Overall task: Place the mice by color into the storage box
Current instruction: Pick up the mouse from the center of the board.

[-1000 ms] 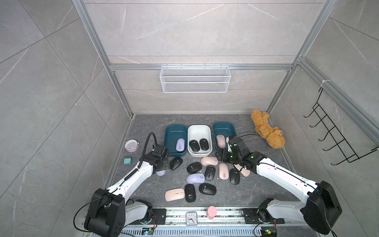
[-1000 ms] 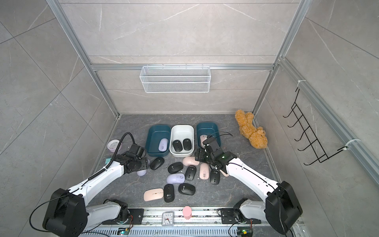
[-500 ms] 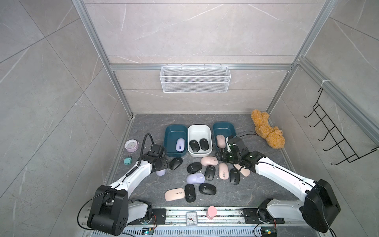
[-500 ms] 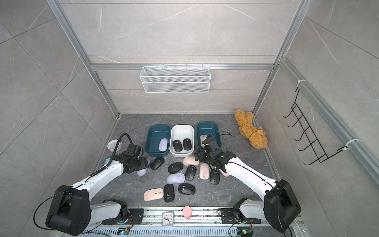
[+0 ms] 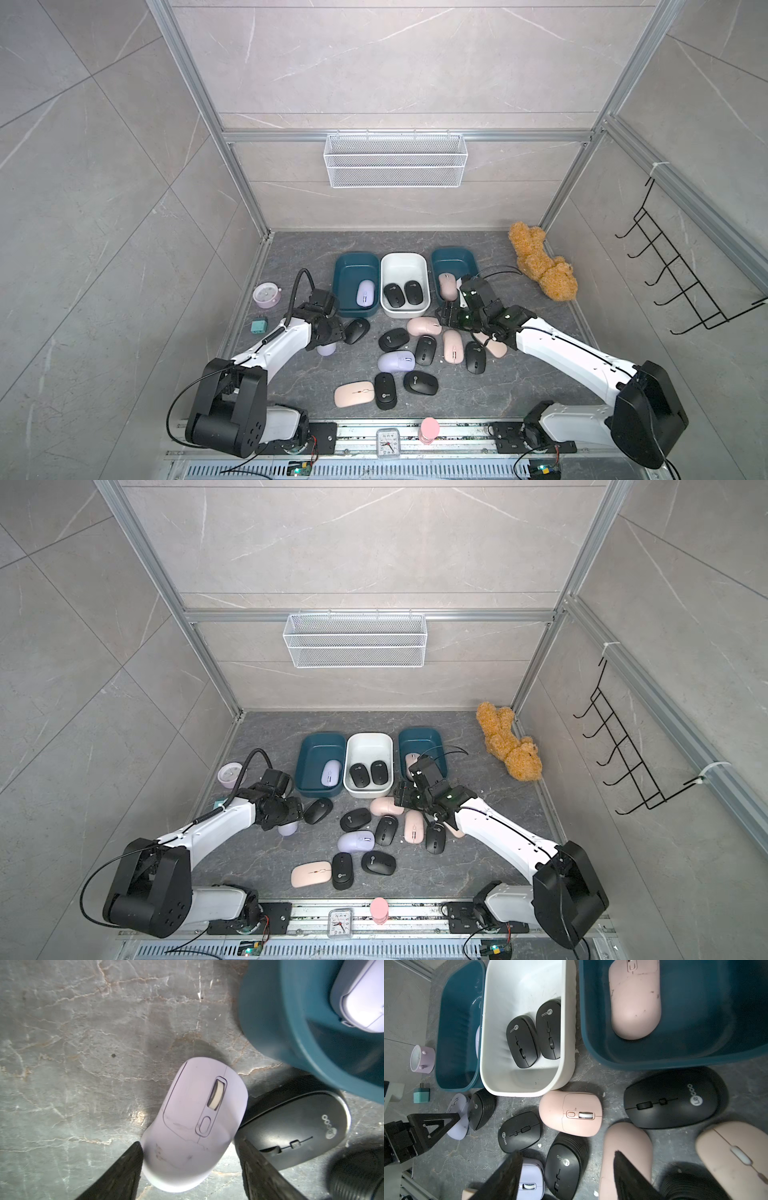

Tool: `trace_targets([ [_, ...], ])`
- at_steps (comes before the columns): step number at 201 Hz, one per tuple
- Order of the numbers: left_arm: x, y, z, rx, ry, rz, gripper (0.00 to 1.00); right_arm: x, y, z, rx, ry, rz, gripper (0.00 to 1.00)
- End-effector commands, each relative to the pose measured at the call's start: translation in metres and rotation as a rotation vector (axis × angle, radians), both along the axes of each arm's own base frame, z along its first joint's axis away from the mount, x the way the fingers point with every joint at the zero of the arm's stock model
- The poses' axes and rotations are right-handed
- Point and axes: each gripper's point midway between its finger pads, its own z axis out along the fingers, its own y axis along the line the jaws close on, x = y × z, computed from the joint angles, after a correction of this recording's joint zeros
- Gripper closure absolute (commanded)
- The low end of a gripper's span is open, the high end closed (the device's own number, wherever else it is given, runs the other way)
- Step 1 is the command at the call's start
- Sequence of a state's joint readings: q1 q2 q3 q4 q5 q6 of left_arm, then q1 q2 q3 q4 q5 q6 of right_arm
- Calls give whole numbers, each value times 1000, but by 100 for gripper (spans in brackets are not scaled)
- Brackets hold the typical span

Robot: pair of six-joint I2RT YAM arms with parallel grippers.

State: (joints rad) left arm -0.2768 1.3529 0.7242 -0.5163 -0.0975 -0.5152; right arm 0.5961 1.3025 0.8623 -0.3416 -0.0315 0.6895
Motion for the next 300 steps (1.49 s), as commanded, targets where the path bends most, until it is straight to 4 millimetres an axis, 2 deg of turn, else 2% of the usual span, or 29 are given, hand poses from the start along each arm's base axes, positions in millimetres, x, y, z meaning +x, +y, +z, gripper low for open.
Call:
trace_targets([
  [1, 6, -4, 7, -15, -4, -22, 27, 3, 2, 5, 16, -13, -6, 29],
  [35, 6, -8, 2, -26, 24, -34, 28, 4, 3, 6, 18, -15, -5, 29],
  [90, 0, -1, 0, 19, 70, -24, 32, 3, 2, 5, 15, -11, -5, 29],
  [143, -5, -2, -12, 43, 151, -42, 33, 5, 3, 5, 11, -11, 1, 29],
  [300, -13, 1, -14, 139, 201, -71, 30, 4, 3, 5, 10, -15, 5, 29],
])
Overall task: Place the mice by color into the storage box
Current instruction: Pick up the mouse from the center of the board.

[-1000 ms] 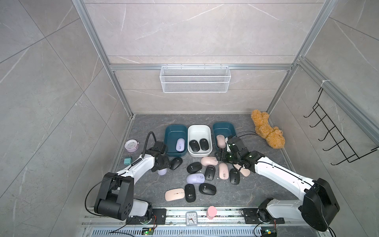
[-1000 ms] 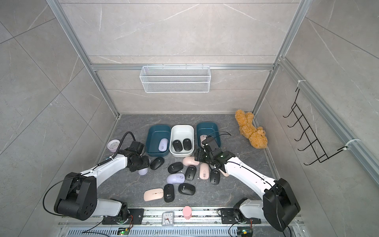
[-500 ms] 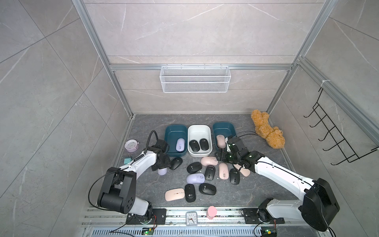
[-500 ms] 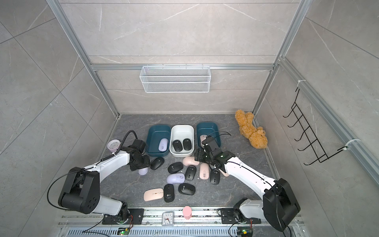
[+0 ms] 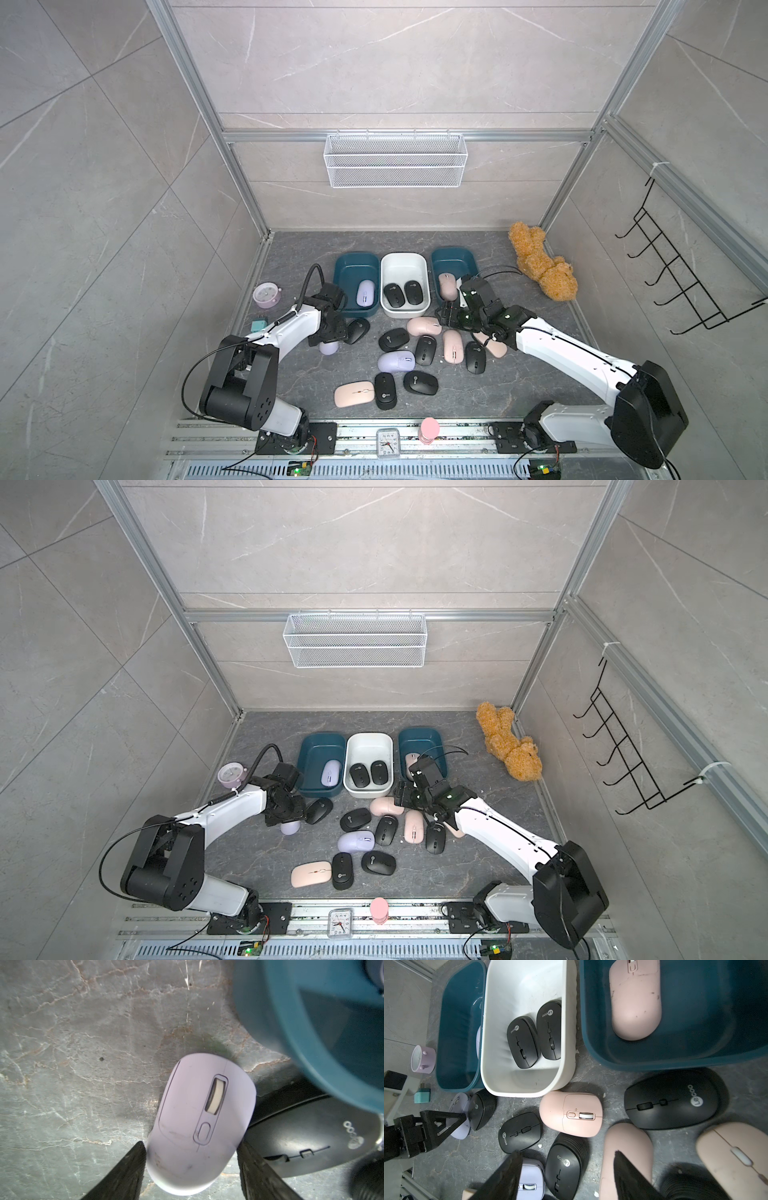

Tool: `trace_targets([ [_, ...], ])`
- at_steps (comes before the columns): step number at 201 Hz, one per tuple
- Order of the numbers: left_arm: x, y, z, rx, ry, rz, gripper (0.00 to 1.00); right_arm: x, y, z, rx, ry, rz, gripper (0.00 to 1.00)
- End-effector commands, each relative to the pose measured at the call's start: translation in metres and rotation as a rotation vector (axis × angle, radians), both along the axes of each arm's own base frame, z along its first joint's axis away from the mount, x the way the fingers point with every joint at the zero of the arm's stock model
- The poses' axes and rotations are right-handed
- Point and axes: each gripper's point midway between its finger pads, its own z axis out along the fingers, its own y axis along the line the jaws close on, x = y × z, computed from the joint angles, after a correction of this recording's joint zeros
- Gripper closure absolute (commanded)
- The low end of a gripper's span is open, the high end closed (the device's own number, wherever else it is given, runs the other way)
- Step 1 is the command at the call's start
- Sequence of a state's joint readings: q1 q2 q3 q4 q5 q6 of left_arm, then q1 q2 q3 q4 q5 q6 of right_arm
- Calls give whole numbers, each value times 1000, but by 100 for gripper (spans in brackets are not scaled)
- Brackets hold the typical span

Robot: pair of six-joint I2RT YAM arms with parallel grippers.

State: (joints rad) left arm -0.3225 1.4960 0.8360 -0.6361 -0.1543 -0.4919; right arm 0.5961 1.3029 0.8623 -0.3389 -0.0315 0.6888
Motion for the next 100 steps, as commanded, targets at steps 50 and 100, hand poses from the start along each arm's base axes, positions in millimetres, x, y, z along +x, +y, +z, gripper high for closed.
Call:
trace_targets([
  [50, -7, 6, -3, 56, 75, -13, 30, 3, 3, 5, 12, -12, 7, 29],
  [100, 1, 8, 4, 78, 53, -12, 34, 2, 2, 4, 10, -10, 7, 29],
])
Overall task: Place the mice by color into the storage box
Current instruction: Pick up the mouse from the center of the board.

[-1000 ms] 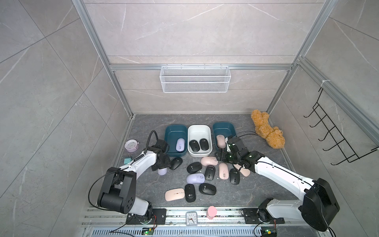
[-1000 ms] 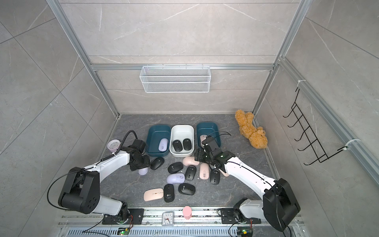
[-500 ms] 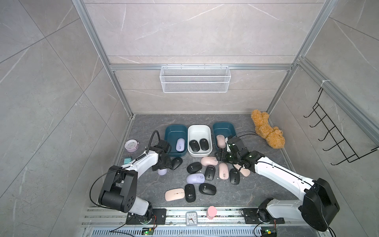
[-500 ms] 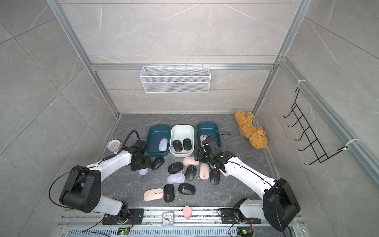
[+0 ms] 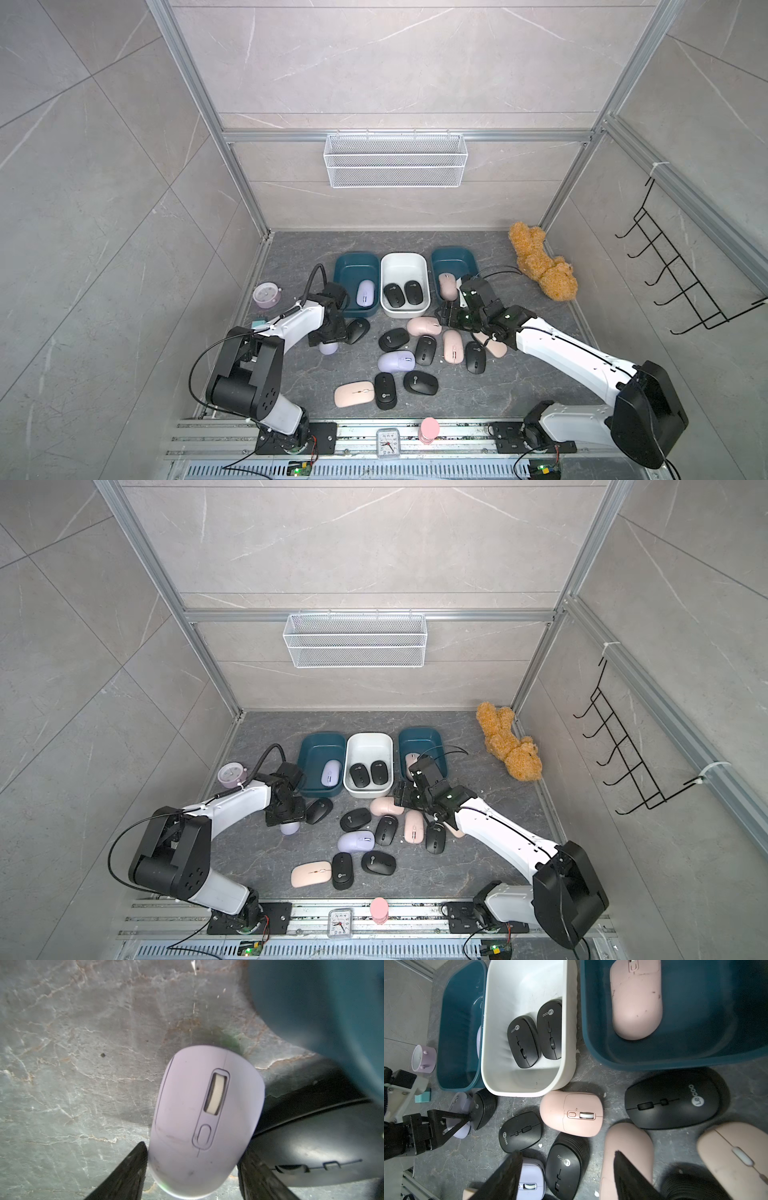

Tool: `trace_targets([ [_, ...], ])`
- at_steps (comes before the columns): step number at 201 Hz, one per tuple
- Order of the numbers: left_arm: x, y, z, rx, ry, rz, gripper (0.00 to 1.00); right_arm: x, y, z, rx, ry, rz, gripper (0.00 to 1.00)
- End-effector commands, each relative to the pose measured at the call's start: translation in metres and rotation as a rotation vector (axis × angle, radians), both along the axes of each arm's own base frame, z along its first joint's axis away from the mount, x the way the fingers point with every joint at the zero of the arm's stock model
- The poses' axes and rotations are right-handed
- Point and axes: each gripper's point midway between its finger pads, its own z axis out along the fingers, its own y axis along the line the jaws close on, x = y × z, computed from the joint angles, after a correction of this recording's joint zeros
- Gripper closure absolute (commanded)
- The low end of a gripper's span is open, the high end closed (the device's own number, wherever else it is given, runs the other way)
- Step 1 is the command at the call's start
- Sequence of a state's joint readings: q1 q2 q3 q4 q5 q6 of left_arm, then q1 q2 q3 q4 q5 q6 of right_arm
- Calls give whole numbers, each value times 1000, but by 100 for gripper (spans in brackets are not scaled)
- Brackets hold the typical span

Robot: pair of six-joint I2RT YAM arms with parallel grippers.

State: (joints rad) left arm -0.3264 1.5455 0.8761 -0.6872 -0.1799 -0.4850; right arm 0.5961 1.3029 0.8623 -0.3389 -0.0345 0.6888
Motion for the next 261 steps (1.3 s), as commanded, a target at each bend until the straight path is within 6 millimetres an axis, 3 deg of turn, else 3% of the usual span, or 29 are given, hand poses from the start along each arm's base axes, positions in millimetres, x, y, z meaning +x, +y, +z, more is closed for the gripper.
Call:
trace_targets([
  [1, 3, 4, 7, 34, 1, -7, 34, 2, 2, 4, 9, -12, 5, 29],
  [28, 6, 5, 12, 39, -18, -11, 34, 1, 1, 4, 8, -13, 4, 29],
  [118, 12, -6, -3, 9, 38, -32, 30, 1, 1, 2, 9, -12, -2, 29],
  [172, 9, -10, -9, -18, 50, -29, 39, 2, 0, 3, 10, -13, -3, 29],
  [261, -5, 4, 27, -19, -87, 55, 44, 2, 1, 3, 14, -13, -6, 29],
])
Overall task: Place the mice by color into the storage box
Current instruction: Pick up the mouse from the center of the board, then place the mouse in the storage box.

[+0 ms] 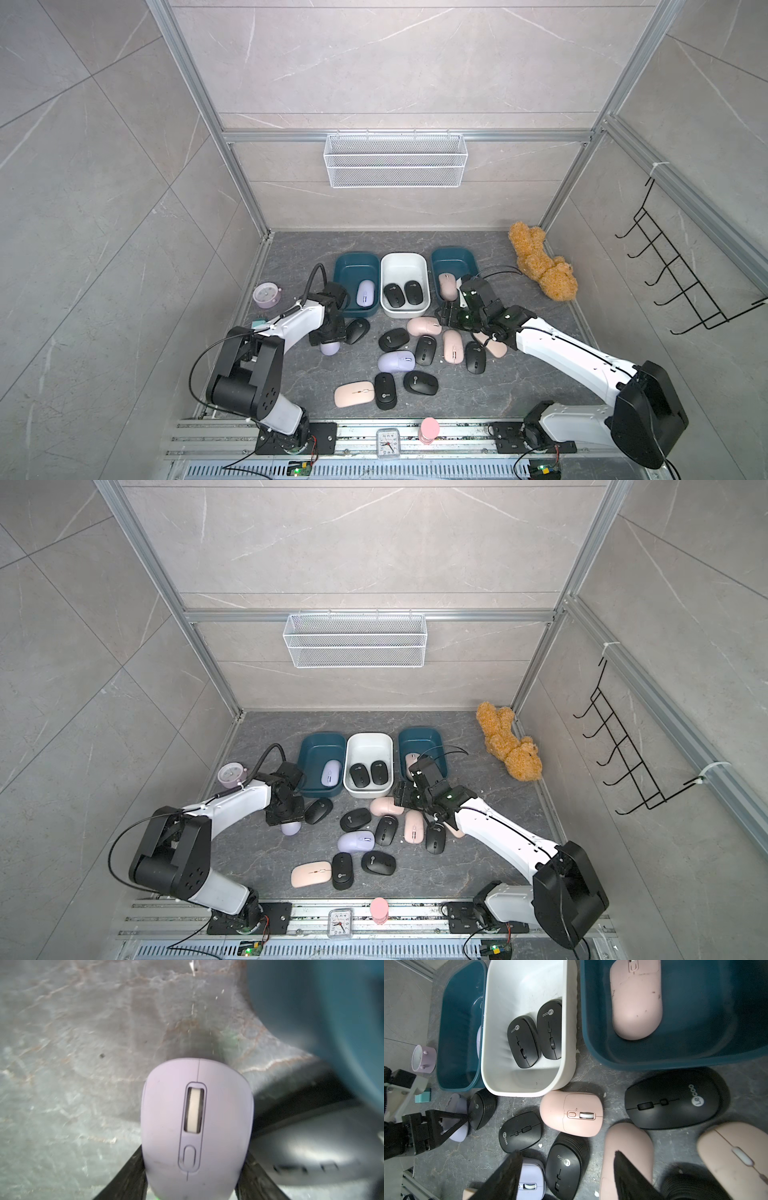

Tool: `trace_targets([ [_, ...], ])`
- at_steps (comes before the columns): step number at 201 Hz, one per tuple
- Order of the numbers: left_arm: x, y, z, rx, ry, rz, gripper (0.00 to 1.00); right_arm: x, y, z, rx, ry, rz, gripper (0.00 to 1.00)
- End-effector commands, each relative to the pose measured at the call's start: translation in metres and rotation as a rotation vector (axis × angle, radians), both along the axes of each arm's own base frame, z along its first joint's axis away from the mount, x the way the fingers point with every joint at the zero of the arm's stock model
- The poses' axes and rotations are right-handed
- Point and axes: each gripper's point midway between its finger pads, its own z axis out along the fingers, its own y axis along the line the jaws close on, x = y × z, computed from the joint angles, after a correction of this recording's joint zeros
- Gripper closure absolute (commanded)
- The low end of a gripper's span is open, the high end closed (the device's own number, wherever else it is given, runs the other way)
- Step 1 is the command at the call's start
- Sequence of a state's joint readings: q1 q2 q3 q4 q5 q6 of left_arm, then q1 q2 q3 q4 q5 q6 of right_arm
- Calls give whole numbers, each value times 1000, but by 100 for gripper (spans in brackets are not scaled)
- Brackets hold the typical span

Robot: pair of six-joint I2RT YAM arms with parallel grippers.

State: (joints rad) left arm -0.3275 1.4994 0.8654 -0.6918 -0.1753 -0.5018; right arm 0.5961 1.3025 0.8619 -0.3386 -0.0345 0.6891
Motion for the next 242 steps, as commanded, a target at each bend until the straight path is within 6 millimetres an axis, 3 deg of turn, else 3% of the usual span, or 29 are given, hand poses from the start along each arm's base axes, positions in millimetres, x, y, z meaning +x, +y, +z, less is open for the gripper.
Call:
trace_targets([
  [1, -4, 5, 19, -2, -58, 42, 44, 2, 1, 3, 13, -13, -6, 29],
  [55, -13, 18, 49, 14, -149, 80, 44, 3, 4, 6, 25, -14, -2, 29],
  [95, -4, 19, 80, 12, -222, 70, 44, 4, 5, 10, 33, -20, -3, 29],
  [174, 44, -3, 129, -22, -343, -42, 44, 3, 2, 14, 32, -30, -8, 29],
  [242, 96, -42, 126, -48, -321, -167, 45, 3, 0, 13, 20, -29, -10, 29],
])
